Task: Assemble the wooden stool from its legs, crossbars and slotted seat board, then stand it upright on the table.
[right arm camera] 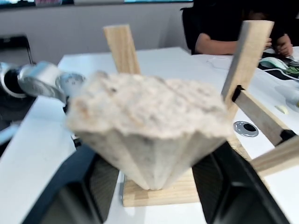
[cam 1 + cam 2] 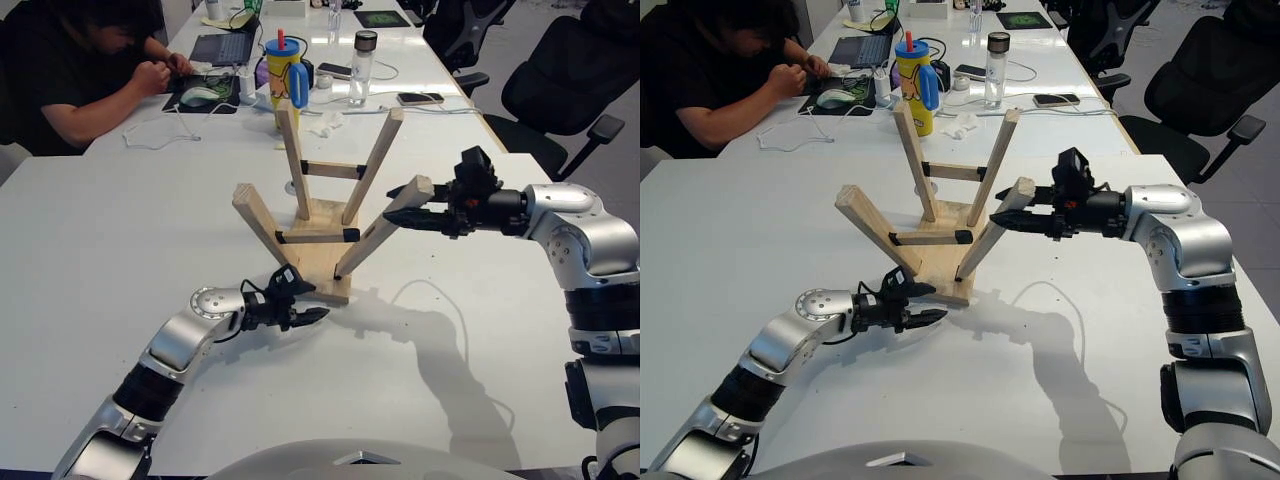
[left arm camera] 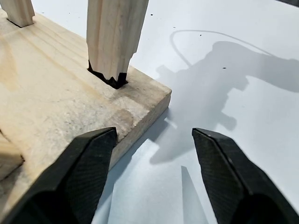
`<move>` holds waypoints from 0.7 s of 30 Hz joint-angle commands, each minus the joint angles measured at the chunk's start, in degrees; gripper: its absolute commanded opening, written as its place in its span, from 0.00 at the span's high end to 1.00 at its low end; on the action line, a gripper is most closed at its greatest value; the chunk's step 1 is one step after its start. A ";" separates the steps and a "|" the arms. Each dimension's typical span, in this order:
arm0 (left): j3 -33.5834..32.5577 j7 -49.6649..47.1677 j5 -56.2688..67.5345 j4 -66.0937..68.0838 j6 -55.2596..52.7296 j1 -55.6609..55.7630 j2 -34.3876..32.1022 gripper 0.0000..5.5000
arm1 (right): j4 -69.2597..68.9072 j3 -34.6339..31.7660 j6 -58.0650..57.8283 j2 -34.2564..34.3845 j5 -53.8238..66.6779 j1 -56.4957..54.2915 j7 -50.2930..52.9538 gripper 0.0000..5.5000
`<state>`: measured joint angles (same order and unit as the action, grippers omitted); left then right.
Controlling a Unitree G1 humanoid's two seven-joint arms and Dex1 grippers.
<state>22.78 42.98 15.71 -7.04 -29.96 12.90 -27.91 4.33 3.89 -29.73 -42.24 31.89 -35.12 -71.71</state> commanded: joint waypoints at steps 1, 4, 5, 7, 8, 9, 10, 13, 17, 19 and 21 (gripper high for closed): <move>0.68 -0.20 -2.35 2.65 -0.91 -0.55 0.23 0.45 | -2.72 3.64 0.12 -2.87 -6.21 0.64 0.91 0.63; 0.16 -0.33 -2.54 3.07 -0.93 -0.91 0.71 0.45 | -6.16 6.11 -1.07 -3.35 -8.08 3.24 2.27 0.63; -0.13 -0.42 -2.51 3.27 -0.92 -0.96 0.91 0.45 | -6.66 7.10 -1.08 -3.15 -8.86 4.05 2.92 0.63; -0.44 -0.55 -2.62 3.82 -0.81 -0.78 1.29 0.45 | -6.70 8.95 -1.52 -2.40 -9.87 5.12 4.12 0.63; -0.45 -0.50 -2.70 4.05 -0.81 -0.68 1.45 0.45 | -6.15 9.20 -2.00 -1.77 -9.84 5.05 4.80 0.63; -0.46 -0.44 -2.83 4.27 -0.74 -0.64 1.56 0.45 | -5.61 9.21 -2.56 -1.26 -9.58 4.75 5.31 0.63; -0.43 -0.41 -3.03 4.71 -0.61 -0.57 1.73 0.45 | -5.09 9.57 -2.78 -1.26 -9.75 4.17 5.29 0.63; -0.18 -0.56 -3.80 6.01 -0.29 -0.49 2.19 0.45 | -2.46 10.14 -3.05 -0.94 -9.86 1.57 4.66 0.63; 0.11 -0.67 -5.33 9.17 0.79 -0.43 2.61 0.45 | 1.79 11.86 -2.01 -0.82 -10.42 -1.88 2.13 0.63; 0.31 -0.66 -5.84 11.31 1.08 -0.02 3.09 0.45 | 4.58 13.40 -0.56 -0.56 -11.84 -4.26 1.09 0.63; 0.81 -0.38 -6.57 13.41 1.37 0.27 3.30 0.45 | 7.07 14.94 1.30 -0.07 -13.44 -6.54 0.00 0.63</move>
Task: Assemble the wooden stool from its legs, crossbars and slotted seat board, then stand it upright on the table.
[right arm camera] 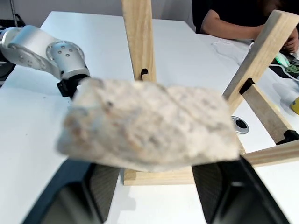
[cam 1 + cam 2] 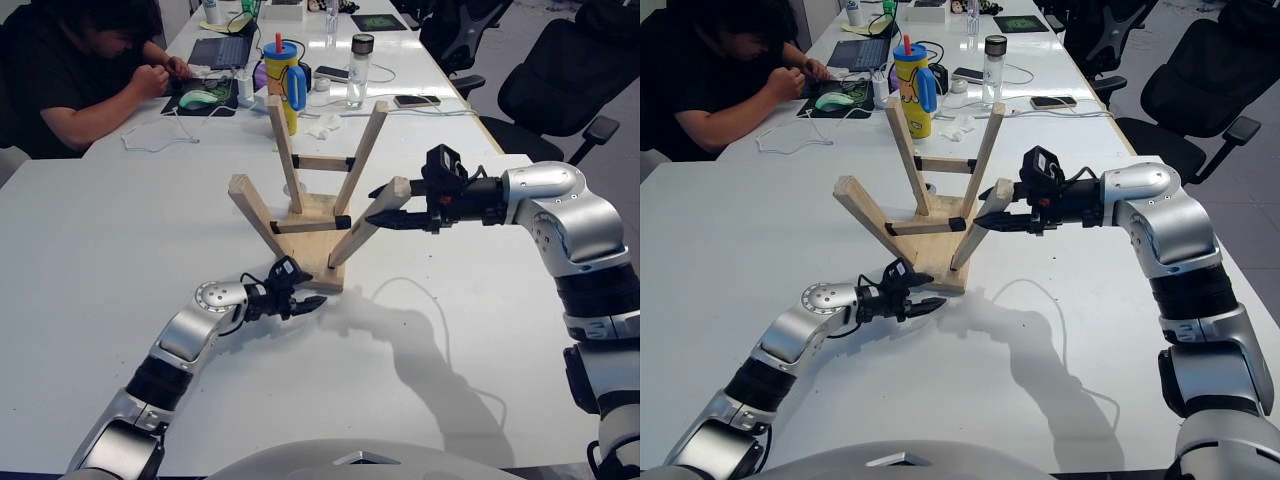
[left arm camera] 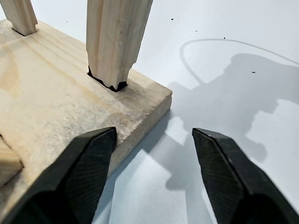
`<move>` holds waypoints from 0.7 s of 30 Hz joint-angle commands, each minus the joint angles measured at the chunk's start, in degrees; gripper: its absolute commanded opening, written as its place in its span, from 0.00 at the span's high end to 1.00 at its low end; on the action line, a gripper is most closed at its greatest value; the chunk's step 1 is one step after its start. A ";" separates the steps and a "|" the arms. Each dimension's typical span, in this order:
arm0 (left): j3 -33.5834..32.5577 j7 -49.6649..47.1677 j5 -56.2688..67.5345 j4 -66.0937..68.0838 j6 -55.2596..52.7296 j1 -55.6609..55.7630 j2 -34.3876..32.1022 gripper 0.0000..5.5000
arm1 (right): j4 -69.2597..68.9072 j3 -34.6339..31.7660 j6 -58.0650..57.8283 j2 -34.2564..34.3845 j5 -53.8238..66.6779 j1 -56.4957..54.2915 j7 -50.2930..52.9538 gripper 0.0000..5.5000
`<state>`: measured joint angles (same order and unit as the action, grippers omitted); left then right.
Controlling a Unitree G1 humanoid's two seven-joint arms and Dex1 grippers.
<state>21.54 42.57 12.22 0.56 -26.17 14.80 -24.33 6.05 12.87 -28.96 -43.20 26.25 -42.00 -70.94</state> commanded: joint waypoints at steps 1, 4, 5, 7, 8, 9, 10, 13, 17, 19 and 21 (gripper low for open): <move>2.24 0.14 -3.40 6.74 -2.18 -1.53 -0.20 0.45 | 6.32 6.57 0.85 1.35 -8.18 -0.77 -1.29 0.63; 2.51 0.40 -4.02 8.77 -1.56 -1.21 0.24 0.45 | 10.25 8.00 2.74 3.24 -9.74 -3.93 -2.15 0.63; 2.58 0.54 -4.14 9.25 -1.37 -1.09 0.44 0.45 | 11.88 8.27 3.56 4.00 -10.36 -4.97 -2.21 0.63; 2.72 0.77 -4.28 9.99 -1.06 -0.81 0.81 0.45 | 14.78 8.25 5.02 5.49 -11.03 -6.63 -2.25 0.63; 2.75 0.85 -4.29 10.26 -0.92 -0.69 0.96 0.45 | 15.89 8.03 5.56 6.23 -11.11 -7.34 -2.30 0.63; 2.68 0.85 -4.23 10.41 -0.85 -0.69 1.08 0.45 | 16.77 7.56 5.63 7.16 -10.60 -8.09 -2.61 0.63; 2.65 0.80 -4.22 10.41 -0.78 -0.81 1.17 0.45 | 17.71 7.08 5.49 8.21 -10.05 -8.88 -2.66 0.63; 2.81 0.78 -4.33 10.29 -0.78 -0.96 1.51 0.45 | 20.29 6.34 6.25 10.30 -9.81 -9.83 -2.17 0.63; 3.18 1.28 -4.45 10.20 -0.74 -1.04 1.55 0.45 | 23.58 4.92 7.91 12.13 -9.79 -8.19 -1.21 0.63; 3.27 1.34 -4.49 10.24 -0.84 -1.20 1.47 0.45 | 26.26 4.34 10.05 12.76 -10.94 -8.61 -0.48 0.63; 3.35 1.50 -4.52 10.43 -1.00 -1.14 1.48 0.45 | 25.58 4.12 10.61 12.84 -10.42 -8.20 -2.09 0.63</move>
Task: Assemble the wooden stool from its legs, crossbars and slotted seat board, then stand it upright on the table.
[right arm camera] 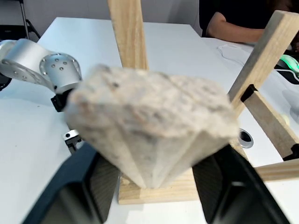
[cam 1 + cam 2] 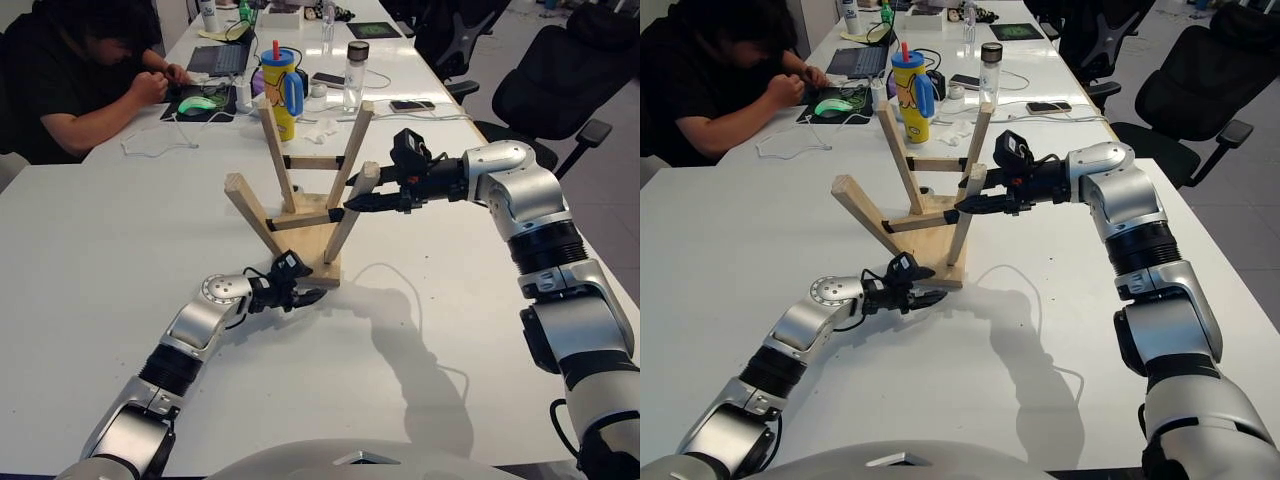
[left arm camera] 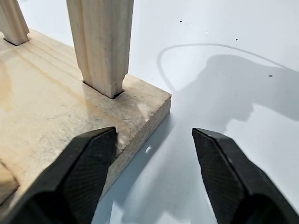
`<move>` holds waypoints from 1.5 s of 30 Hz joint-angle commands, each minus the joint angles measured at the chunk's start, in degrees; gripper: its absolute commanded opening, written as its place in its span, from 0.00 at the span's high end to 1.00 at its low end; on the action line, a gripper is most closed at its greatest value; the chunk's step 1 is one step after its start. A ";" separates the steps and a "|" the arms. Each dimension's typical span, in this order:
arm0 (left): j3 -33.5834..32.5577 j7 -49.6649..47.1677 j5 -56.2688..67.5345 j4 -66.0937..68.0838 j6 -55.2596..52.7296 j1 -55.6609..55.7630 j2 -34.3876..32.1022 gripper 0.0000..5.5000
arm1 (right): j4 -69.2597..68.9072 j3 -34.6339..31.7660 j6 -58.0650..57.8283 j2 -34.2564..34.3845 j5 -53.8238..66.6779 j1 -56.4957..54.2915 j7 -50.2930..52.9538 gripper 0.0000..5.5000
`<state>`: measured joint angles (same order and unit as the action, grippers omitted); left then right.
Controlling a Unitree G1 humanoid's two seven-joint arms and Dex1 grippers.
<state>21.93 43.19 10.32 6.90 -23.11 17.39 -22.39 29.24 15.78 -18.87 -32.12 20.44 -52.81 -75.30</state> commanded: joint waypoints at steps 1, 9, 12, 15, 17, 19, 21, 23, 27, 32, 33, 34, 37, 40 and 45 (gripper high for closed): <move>2.93 0.99 -2.67 4.24 -4.07 -3.68 -0.44 0.45 | 0.86 1.26 0.09 1.75 -3.79 3.15 1.00 0.63; 1.58 0.56 -2.45 5.61 -3.68 -2.54 0.48 0.45 | -7.78 3.16 -2.10 2.25 -3.32 8.14 -0.61 0.63; 0.17 -0.52 -2.64 3.22 -0.39 -3.16 0.61 0.45 | -6.51 3.62 -2.48 2.46 -4.84 8.26 1.11 0.63; -2.18 -2.61 -2.52 -6.44 3.51 -6.34 -0.22 0.45 | -5.05 3.83 -3.26 2.43 -5.97 8.02 2.46 0.63; -4.97 -4.52 -1.10 -15.25 3.94 -9.89 -0.22 0.45 | -4.96 3.64 -3.75 2.14 -6.32 8.09 2.92 0.63; -8.62 -7.74 -0.08 -24.68 7.72 -14.23 1.07 0.45 | -5.41 3.50 -4.31 1.52 -6.49 8.47 3.23 0.63; -14.02 -15.02 -3.62 -34.25 16.15 -16.62 3.55 0.45 | -5.97 3.54 -4.69 1.03 -6.67 9.01 3.53 0.63; -16.33 -21.21 -11.56 -40.18 19.40 -14.31 3.49 0.45 | -6.73 3.47 -5.17 0.69 -6.69 9.65 3.95 0.63; -14.52 -28.17 -29.16 -41.00 14.55 -1.97 2.90 0.45 | -7.34 4.10 -5.98 0.72 -6.93 9.82 4.14 0.63; -0.52 -23.46 -49.71 -26.75 5.77 3.45 1.27 0.45 | -6.19 5.19 -5.87 1.39 -7.66 8.81 4.16 0.63; 2.23 -22.58 -52.11 -23.58 4.58 2.09 1.10 0.45 | -6.26 5.35 -6.01 1.47 -7.65 8.71 4.27 0.63; 5.10 -20.32 -54.96 -20.27 2.96 1.04 0.56 0.45 | -6.14 5.51 -6.05 1.61 -7.64 8.54 4.31 0.63; 9.42 -12.80 -54.30 -14.08 -0.41 -3.50 -0.18 0.45 | -5.60 6.14 -5.59 1.95 -7.99 8.37 4.22 0.63; 5.43 -17.41 -51.99 -16.37 2.20 -1.00 2.18 0.45 | -5.64 6.35 -5.32 1.92 -8.28 8.70 4.40 0.63; -6.91 -28.35 -42.58 -24.86 8.31 5.48 9.17 0.45 | -4.79 6.11 -3.02 2.55 -8.89 8.59 5.33 0.63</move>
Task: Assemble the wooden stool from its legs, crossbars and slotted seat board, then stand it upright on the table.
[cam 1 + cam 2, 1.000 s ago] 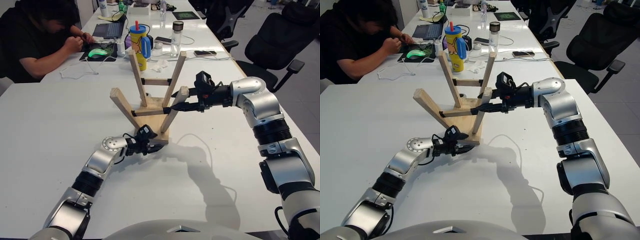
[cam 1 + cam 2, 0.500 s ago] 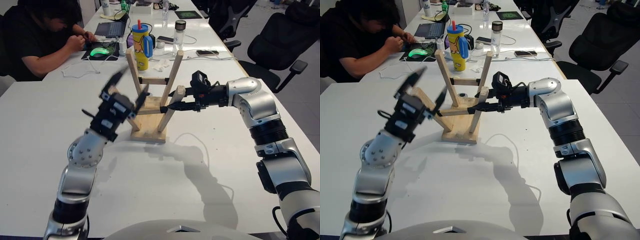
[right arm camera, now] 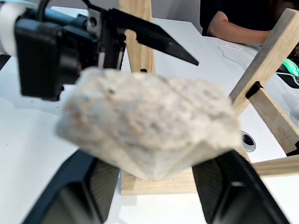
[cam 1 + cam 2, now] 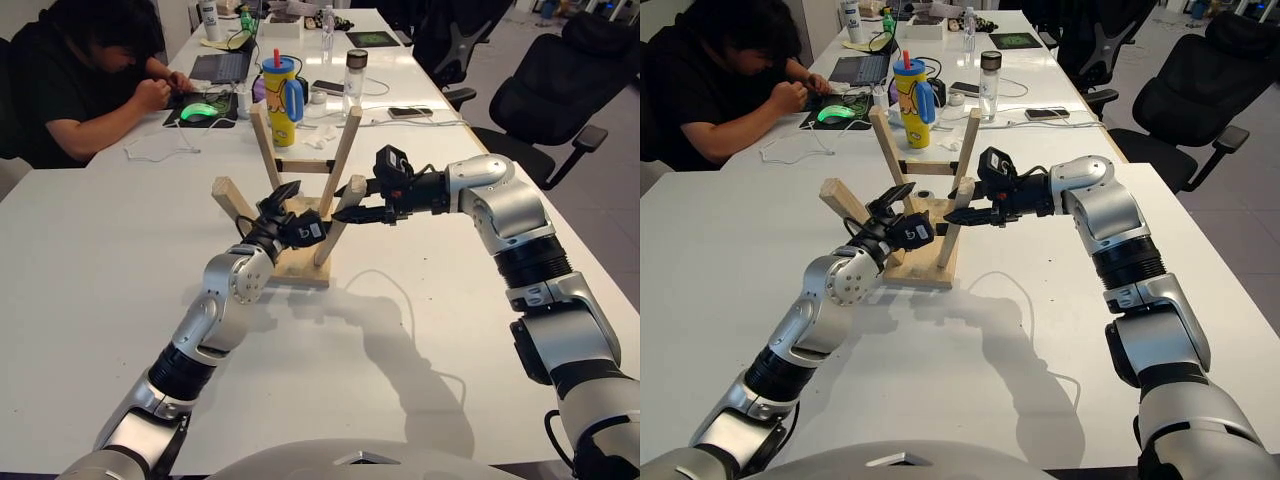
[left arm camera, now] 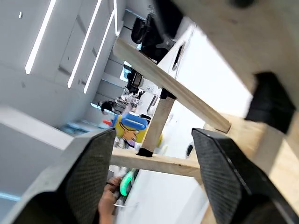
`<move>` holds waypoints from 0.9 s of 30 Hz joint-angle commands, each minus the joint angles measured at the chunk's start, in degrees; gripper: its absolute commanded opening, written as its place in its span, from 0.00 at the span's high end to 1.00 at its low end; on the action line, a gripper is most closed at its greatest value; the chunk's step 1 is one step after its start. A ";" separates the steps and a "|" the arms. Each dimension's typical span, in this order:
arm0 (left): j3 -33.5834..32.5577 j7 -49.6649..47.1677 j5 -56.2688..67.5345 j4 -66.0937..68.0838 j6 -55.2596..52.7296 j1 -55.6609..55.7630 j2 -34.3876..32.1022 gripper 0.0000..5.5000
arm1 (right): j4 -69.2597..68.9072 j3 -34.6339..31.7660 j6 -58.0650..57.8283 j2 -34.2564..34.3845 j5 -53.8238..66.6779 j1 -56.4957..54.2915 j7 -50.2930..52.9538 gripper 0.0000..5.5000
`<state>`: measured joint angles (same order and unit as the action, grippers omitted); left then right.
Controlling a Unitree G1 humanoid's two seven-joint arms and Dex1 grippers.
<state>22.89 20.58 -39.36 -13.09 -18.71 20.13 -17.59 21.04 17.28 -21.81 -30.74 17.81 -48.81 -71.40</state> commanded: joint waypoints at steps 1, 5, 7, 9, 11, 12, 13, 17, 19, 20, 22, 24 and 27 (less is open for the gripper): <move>-10.74 -7.18 11.36 -7.49 6.67 2.47 5.78 0.45 | 3.77 3.93 0.67 1.54 -6.05 4.43 2.04 0.63; -17.12 -9.09 20.97 -14.65 13.20 -6.54 6.89 0.45 | 3.20 -1.20 5.65 3.75 -2.70 4.59 3.99 0.63; -17.90 -7.78 25.48 -16.43 16.62 -13.68 6.26 0.45 | 3.52 -3.86 7.78 4.91 -1.47 4.56 5.21 0.63; -17.57 -5.54 28.35 -16.47 19.98 -20.79 4.22 0.45 | 3.89 -7.17 7.12 5.93 0.75 4.38 6.29 0.55; -17.06 -3.66 29.40 -15.25 22.88 -25.89 2.04 0.45 | 4.38 -8.48 8.29 5.91 0.08 4.68 7.78 0.48; -16.85 -3.02 29.85 -14.63 24.31 -27.40 1.33 0.45 | 4.02 -8.47 8.59 5.57 -0.46 5.20 7.73 0.46; -16.28 -2.12 30.15 -13.69 25.20 -28.50 0.56 0.45 | 3.22 -8.22 8.25 5.05 -0.87 5.98 7.32 0.42; -13.59 1.05 33.24 -9.34 24.79 -30.91 0.20 0.45 | -2.15 -7.50 5.68 2.63 -0.96 10.61 5.73 0.42; -12.50 1.50 33.52 -6.92 22.91 -30.83 0.60 0.45 | -5.25 -8.19 4.40 2.23 -0.37 12.78 6.04 0.42; -11.96 1.57 33.57 -5.67 21.73 -30.47 0.98 0.45 | -7.11 -8.50 3.39 1.79 0.07 14.04 6.07 0.42; -11.10 1.85 34.58 -3.30 17.54 -29.29 2.19 0.45 | -11.49 -9.28 0.46 0.61 1.47 16.95 6.20 0.42; -10.57 1.65 35.33 -1.07 15.31 -27.79 3.46 0.45 | -14.91 -9.83 -2.27 -1.50 1.91 20.17 6.21 0.42; -10.95 0.30 38.07 2.05 10.45 -24.30 7.28 0.45 | -15.78 -11.82 -4.06 -3.42 2.85 23.16 6.16 0.42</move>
<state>12.14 21.78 -3.09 -13.02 -5.34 -7.31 -12.74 6.25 7.53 -24.03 -32.35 19.14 -27.49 -65.16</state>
